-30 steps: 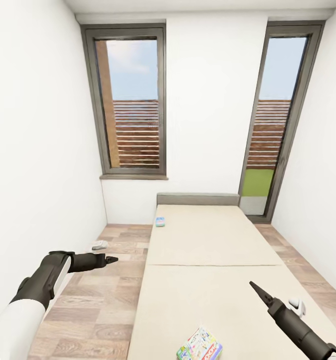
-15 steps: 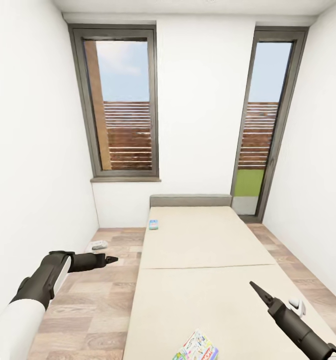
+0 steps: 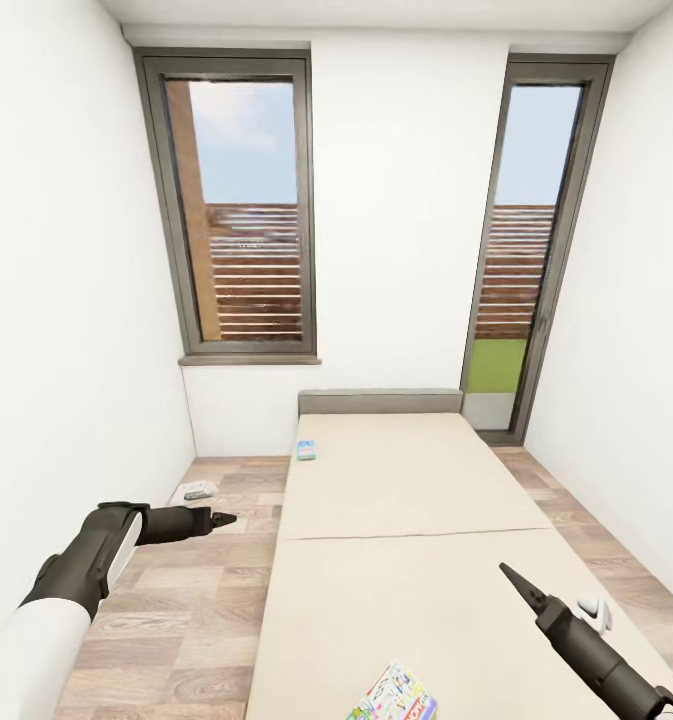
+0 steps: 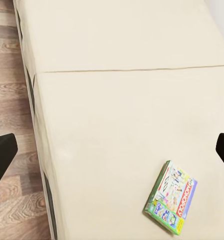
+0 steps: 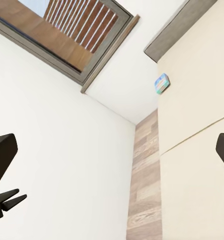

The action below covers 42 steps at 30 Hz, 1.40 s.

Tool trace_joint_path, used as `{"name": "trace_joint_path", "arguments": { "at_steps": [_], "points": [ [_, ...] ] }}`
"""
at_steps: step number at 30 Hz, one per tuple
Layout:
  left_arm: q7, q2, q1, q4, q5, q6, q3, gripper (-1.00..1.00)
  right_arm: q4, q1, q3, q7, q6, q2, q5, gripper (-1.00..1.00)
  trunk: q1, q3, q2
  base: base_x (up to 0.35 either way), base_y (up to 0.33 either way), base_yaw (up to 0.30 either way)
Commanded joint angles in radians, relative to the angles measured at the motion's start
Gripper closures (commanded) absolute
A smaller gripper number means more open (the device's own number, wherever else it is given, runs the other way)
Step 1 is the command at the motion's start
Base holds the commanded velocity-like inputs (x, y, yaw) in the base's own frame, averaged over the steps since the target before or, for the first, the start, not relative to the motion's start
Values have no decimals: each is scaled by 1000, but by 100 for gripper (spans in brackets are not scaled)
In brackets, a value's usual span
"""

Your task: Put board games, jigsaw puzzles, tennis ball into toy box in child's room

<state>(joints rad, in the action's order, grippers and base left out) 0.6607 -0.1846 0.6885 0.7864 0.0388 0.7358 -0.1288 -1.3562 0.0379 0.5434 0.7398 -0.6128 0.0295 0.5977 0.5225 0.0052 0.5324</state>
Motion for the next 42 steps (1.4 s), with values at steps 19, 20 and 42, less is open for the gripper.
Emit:
{"name": "trace_joint_path", "arguments": {
  "at_steps": [19,20,42],
  "points": [
    [8,1,1,1,4,6,-2,-100,-34,135,-246,-525,-145,-18,-36,-100,0,0,1,0,0,0],
    [8,1,0,1,4,6,-2,-100,-12,206,-301,-652,-200,-23,-34,-100,0,0,1,0,0,0],
    [7,-2,0,1,4,7,-2,-100,797,756,-602,-1213,-77,-147,-43,-100,0,0,1,0,0,0]
  ]
}}
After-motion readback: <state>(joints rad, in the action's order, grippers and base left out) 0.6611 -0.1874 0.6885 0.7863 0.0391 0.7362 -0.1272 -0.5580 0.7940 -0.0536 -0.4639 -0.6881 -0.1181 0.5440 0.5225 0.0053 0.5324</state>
